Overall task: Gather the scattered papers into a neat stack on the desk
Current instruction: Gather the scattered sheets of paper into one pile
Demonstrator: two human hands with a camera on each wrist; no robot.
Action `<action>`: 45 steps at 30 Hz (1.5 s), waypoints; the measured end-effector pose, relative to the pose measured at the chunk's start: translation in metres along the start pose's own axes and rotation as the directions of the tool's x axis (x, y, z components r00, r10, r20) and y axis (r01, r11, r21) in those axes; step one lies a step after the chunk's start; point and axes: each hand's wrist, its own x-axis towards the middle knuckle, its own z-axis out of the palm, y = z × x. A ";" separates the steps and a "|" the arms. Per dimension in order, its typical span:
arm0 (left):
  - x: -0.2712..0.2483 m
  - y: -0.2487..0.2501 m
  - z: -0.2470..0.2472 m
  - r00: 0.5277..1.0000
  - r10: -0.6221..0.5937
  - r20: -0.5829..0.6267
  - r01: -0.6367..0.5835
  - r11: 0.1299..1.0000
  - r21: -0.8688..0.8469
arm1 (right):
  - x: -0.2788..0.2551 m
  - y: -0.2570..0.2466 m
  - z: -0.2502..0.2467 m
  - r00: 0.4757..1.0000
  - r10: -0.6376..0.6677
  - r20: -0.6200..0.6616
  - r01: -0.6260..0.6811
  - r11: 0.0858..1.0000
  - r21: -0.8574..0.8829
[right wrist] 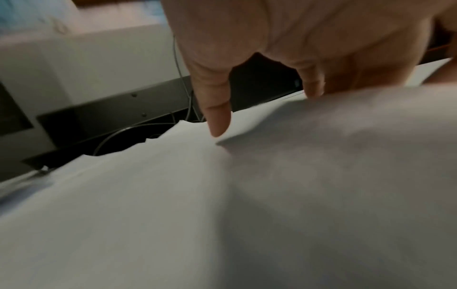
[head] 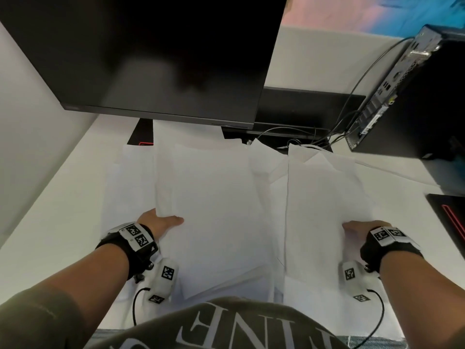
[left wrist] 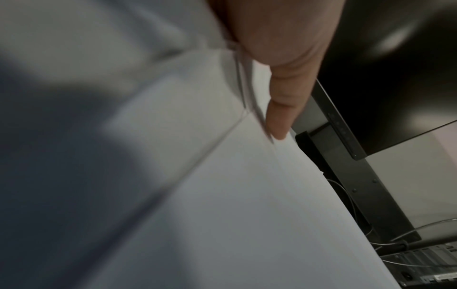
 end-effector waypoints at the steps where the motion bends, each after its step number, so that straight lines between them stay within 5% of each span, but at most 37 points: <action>1: 0.000 -0.001 0.000 1.000 -0.001 0.003 0.001 1.000 -0.003 | 0.003 -0.002 -0.004 1.000 -0.015 0.016 0.013 0.995 0.100; 5: 0.003 -0.004 -0.001 1.000 0.006 -0.012 -0.006 1.000 0.009 | -0.004 -0.014 -0.013 1.000 -0.014 0.006 0.012 0.955 0.297; 12: 0.005 -0.005 -0.001 1.000 0.006 -0.026 -0.005 0.999 0.043 | -0.009 -0.019 -0.002 0.991 0.113 0.069 -0.127 0.675 0.727; 17: 0.002 -0.003 0.000 0.999 0.024 -0.035 -0.022 0.999 0.044 | -0.018 -0.024 -0.011 0.986 0.143 -0.082 -0.023 0.612 0.790; 21: 0.002 -0.004 0.001 0.999 0.027 -0.028 -0.027 0.999 0.031 | -0.023 -0.023 -0.021 0.983 0.077 -0.164 0.069 0.676 0.733; 25: 0.003 -0.004 0.000 0.999 0.025 -0.022 -0.025 0.999 0.020 | -0.029 -0.013 -0.043 0.913 0.190 -0.361 0.167 0.633 0.756; 30: 0.004 -0.006 -0.001 0.999 0.054 -0.003 -0.054 0.996 0.066 | -0.050 0.001 -0.082 0.815 0.339 -0.470 0.284 0.473 0.834; 34: 0.004 -0.005 0.000 0.998 0.060 -0.011 -0.059 0.994 0.088 | -0.066 0.007 -0.111 0.795 0.340 -0.502 0.408 0.311 0.858; 40: 0.006 -0.007 0.000 0.999 0.052 -0.008 -0.052 0.997 0.065 | -0.076 -0.002 -0.120 0.874 0.194 -0.446 0.454 0.007 0.891; 45: 0.008 -0.008 -0.001 0.999 0.049 0.004 -0.049 0.997 0.054 | -0.043 -0.028 -0.078 0.952 0.082 -0.294 0.279 0.159 0.947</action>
